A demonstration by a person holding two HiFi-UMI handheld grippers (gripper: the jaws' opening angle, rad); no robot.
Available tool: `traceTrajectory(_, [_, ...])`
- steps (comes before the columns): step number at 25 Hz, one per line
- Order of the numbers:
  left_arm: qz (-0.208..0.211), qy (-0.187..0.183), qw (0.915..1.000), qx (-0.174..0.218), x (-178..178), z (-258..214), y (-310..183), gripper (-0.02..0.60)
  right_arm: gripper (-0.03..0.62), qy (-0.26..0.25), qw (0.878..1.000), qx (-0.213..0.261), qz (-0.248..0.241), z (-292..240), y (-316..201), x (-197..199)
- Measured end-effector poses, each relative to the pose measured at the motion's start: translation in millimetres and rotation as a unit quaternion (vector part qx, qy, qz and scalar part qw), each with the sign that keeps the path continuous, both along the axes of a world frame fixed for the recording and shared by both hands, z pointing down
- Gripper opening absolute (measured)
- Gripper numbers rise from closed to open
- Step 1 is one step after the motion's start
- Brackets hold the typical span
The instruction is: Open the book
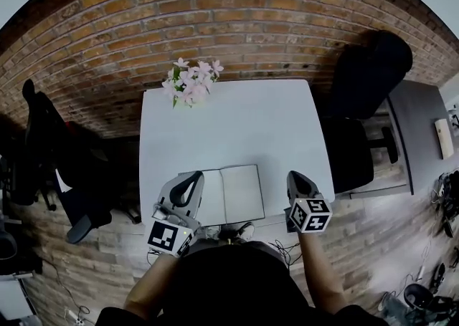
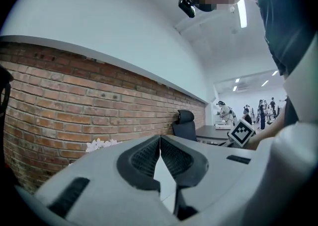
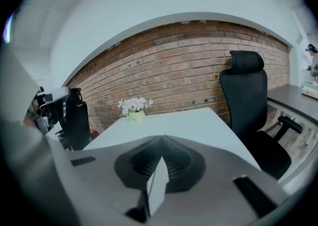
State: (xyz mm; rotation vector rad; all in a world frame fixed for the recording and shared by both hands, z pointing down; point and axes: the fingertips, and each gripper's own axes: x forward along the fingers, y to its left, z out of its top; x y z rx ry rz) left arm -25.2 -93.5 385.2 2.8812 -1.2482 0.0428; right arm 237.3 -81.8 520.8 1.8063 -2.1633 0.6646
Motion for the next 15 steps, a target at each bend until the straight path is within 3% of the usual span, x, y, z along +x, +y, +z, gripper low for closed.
traceTrajectory(8, [-0.009, 0.002, 0.9999, 0.009, -1, -9, -1, 0.026, 0.014, 0.006, 0.996, 0.087, 0.007, -78, -7, 7])
traceTrajectory(15, [-0.03, 0.006, 0.9995, 0.01, -11, -12, -2, 0.026, 0.014, 0.039, 0.982, 0.185, -0.016, -163, -3, -5])
